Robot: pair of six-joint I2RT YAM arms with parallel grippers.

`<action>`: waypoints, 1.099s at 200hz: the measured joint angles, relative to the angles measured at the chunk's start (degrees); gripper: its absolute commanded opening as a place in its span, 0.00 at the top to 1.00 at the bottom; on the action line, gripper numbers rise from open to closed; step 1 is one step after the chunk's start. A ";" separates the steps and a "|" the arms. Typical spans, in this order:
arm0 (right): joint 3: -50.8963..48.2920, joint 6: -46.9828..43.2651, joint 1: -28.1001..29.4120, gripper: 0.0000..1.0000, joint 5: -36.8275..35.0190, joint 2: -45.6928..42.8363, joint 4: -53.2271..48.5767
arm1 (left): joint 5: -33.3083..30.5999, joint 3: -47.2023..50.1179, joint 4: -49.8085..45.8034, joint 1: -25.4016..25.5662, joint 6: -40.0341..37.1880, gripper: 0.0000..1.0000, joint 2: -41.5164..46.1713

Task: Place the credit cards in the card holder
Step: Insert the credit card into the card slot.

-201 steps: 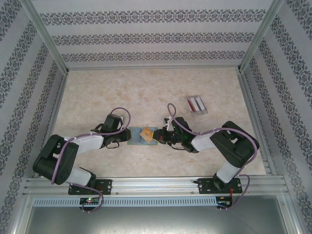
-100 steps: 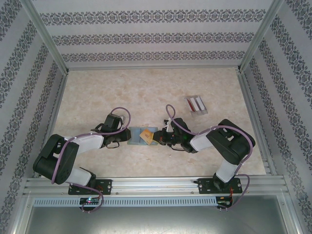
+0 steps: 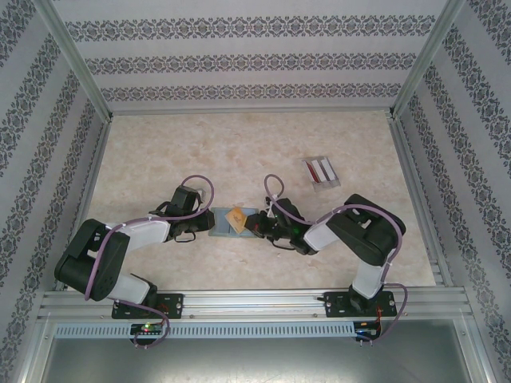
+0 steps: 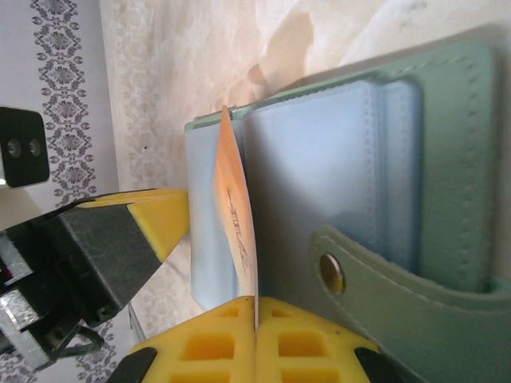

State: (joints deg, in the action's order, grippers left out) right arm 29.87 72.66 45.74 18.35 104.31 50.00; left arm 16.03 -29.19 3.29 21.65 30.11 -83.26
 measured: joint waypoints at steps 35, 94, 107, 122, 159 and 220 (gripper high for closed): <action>1.57 2.01 2.93 0.76 -3.93 1.66 2.19 | 0.04 0.00 0.09 0.00 0.02 0.83 0.00; 1.22 2.23 3.19 0.91 -6.05 1.70 1.25 | 0.04 0.00 0.17 0.00 0.07 0.83 0.28; 0.94 2.25 3.48 0.93 -6.75 1.53 1.27 | 0.07 0.00 0.20 0.00 0.17 0.83 0.28; 0.70 2.34 4.13 0.95 -8.55 1.05 1.16 | 0.17 0.00 0.22 0.00 0.20 0.83 0.28; -0.42 3.82 5.88 0.99 -15.06 -0.66 0.24 | 0.22 0.00 0.37 0.00 0.24 0.83 0.26; 2.21 5.05 9.77 0.93 -22.38 -1.01 -2.86 | 0.26 0.02 0.61 0.00 0.39 0.83 0.09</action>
State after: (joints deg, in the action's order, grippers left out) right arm 32.08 77.71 55.51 -4.03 103.31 47.13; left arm 16.29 -29.17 3.90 21.65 30.50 -83.18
